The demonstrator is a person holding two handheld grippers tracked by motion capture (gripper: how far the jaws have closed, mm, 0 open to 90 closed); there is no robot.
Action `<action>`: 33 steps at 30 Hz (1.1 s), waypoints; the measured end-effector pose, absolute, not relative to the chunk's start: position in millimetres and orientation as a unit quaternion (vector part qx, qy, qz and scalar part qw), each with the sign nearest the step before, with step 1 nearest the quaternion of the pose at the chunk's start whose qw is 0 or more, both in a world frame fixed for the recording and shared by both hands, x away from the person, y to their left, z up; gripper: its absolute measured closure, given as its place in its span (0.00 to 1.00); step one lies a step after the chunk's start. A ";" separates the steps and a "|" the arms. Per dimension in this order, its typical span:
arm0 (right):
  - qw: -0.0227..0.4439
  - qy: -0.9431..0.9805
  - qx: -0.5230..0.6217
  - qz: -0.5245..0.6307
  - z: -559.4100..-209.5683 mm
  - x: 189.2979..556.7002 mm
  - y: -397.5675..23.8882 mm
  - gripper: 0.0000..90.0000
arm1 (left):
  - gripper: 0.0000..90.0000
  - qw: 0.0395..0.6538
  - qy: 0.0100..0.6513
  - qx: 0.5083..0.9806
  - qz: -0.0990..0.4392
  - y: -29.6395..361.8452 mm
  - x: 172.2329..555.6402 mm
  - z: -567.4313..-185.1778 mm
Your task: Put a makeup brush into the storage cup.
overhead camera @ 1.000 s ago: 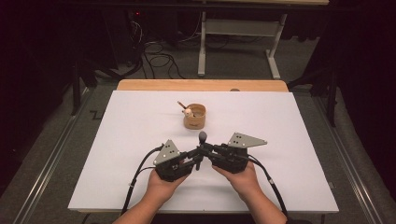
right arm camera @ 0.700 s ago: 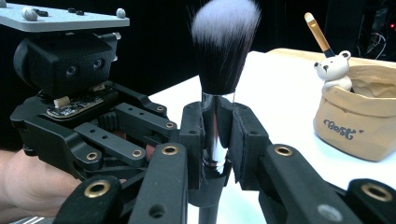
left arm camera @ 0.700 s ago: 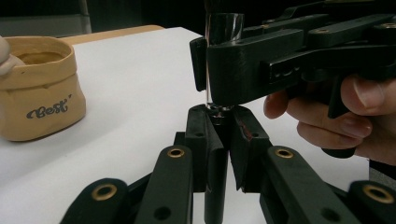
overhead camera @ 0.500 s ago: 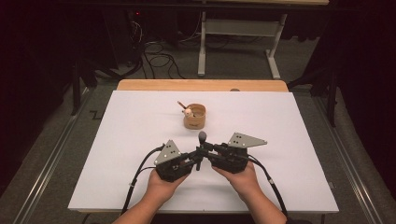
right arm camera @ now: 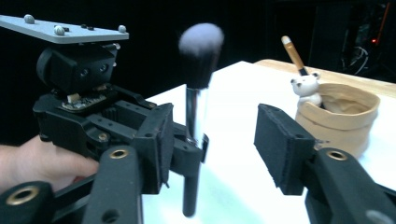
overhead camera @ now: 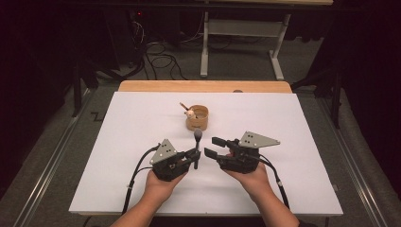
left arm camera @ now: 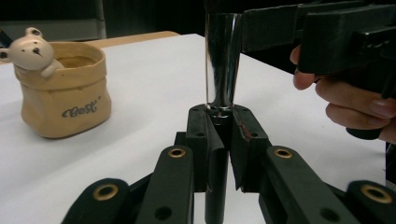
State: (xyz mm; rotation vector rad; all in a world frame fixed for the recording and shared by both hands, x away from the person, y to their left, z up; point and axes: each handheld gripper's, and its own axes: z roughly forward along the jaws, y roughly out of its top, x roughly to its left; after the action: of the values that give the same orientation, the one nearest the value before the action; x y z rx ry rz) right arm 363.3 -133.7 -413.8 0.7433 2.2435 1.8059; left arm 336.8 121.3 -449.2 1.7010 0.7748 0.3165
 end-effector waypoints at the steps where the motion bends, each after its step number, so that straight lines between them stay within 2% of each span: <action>1: 0.088 0.753 0.250 0.603 -412.4 363.3 -136.6 0.50 | 0.88 0.584 0.332 0.728 0.136 122.1 337.0 -448.9; 6: 0.109 0.757 0.261 0.590 -410.0 363.8 -152.2 0.41 | 0.88 0.588 0.338 0.722 0.139 125.9 338.2 -447.6; 23: 0.130 0.766 0.288 0.560 -421.7 363.8 -189.8 0.30 | 0.88 0.588 0.343 0.718 0.145 127.9 339.2 -448.4; 26: 0.140 0.764 0.296 0.556 -424.8 362.1 -193.9 0.22 | 0.88 0.589 0.344 0.717 0.146 128.8 339.6 -448.4; 33: 0.154 0.757 0.302 0.558 -427.1 359.2 -200.1 0.15 | 0.88 0.588 0.348 0.715 0.150 128.0 343.0 -449.3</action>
State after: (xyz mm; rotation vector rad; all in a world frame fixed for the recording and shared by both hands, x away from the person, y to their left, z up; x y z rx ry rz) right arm 359.2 -200.1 -427.1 0.8649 2.1711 1.6001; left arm 343.0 128.0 -449.3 1.6652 0.8101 0.3488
